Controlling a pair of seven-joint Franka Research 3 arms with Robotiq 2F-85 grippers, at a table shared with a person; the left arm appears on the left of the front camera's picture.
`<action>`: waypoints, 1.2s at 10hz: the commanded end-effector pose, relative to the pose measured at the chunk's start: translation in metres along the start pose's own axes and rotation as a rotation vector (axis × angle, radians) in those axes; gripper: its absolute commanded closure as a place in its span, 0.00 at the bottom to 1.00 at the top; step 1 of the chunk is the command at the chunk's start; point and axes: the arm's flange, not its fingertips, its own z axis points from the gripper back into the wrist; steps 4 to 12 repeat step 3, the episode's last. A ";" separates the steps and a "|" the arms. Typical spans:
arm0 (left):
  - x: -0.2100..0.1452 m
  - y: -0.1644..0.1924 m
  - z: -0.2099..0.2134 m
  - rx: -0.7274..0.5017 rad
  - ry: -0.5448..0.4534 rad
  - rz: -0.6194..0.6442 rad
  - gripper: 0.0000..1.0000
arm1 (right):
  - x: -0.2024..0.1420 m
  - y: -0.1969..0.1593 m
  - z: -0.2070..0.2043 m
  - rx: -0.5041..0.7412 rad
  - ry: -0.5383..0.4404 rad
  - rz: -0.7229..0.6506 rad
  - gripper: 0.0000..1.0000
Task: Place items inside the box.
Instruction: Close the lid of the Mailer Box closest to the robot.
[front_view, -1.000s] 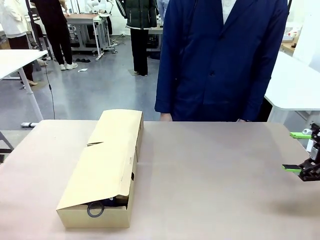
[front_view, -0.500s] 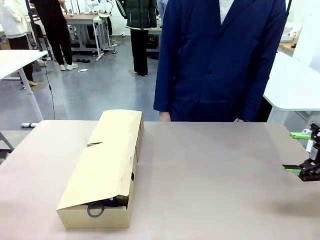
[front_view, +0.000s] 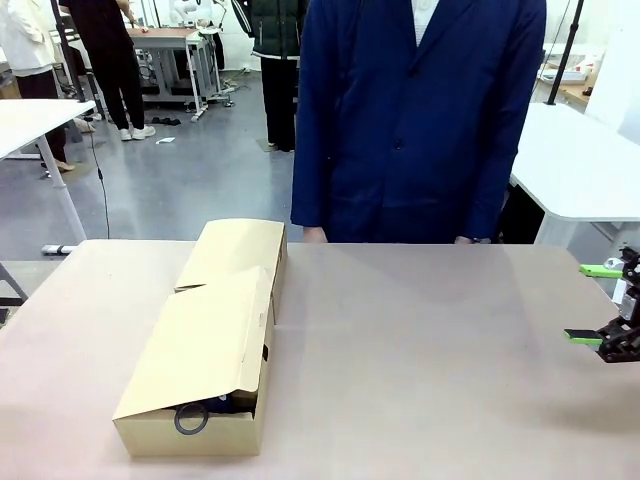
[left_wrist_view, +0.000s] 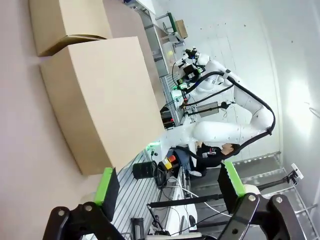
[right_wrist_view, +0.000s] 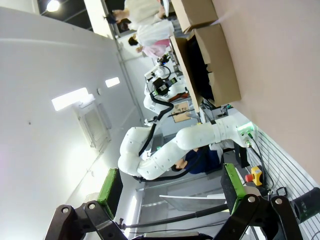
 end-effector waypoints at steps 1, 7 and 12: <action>-0.003 0.001 0.002 0.000 -0.004 -0.011 0.00 | -0.002 0.003 0.001 -0.014 -0.002 -0.012 0.00; -0.003 0.001 0.002 0.000 -0.004 -0.011 0.00 | -0.002 0.003 0.001 -0.014 -0.002 -0.012 0.00; -0.003 0.001 0.002 0.000 -0.004 -0.011 0.00 | -0.002 0.003 0.001 -0.014 -0.002 -0.012 0.00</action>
